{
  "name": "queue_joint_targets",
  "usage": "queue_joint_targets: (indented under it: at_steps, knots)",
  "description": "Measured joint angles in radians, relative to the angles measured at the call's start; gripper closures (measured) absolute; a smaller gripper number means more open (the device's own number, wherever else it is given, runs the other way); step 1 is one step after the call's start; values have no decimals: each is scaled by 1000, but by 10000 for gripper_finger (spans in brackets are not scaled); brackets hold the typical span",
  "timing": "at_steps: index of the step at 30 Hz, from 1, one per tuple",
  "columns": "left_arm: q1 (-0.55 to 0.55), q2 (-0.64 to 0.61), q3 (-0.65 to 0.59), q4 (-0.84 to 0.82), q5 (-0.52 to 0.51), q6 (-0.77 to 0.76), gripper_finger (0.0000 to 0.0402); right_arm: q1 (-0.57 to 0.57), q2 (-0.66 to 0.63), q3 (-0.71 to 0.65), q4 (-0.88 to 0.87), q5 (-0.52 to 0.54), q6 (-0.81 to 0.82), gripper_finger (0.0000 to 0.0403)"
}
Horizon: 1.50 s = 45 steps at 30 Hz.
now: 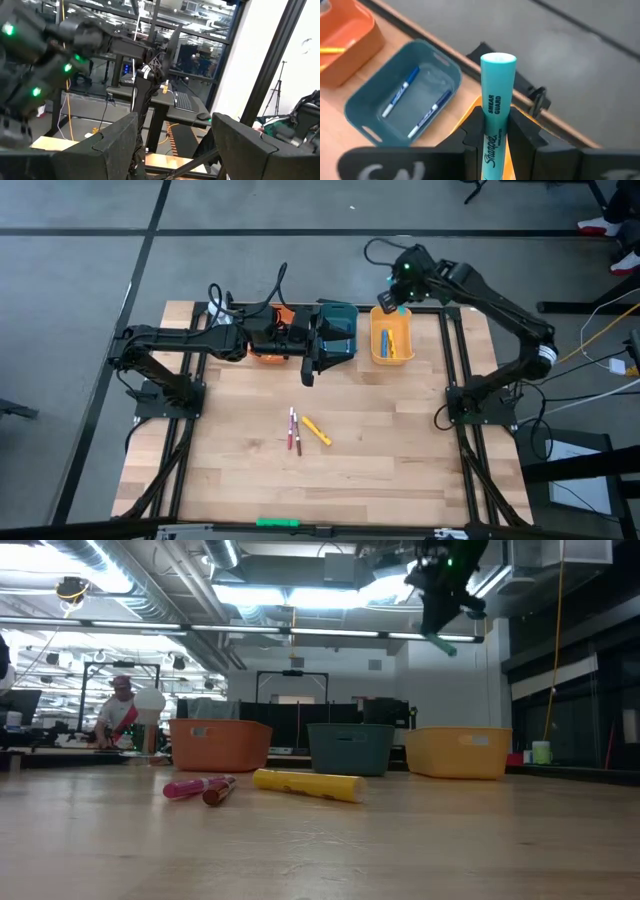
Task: Pick & Place Markers
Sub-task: Put the light blue highlighter pen into the yellow bin
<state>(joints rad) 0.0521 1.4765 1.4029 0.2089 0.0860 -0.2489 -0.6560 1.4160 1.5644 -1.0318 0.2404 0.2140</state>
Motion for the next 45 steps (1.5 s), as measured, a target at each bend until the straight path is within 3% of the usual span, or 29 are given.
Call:
queue_joint_targets:
  at_steps: [10,22,31,45]
  knots:
    - [0,0,0,0,0,-11,151,-10,-26,-313,147,-53,68,341]
    - [0,0,0,0,1,-19,151,-25,-26,-530,305,-114,103,341]
    - [0,0,0,0,1,-27,151,-64,-26,-623,403,-172,236,341]
    - [0,0,0,0,1,-29,151,-95,-26,-638,421,-173,388,341]
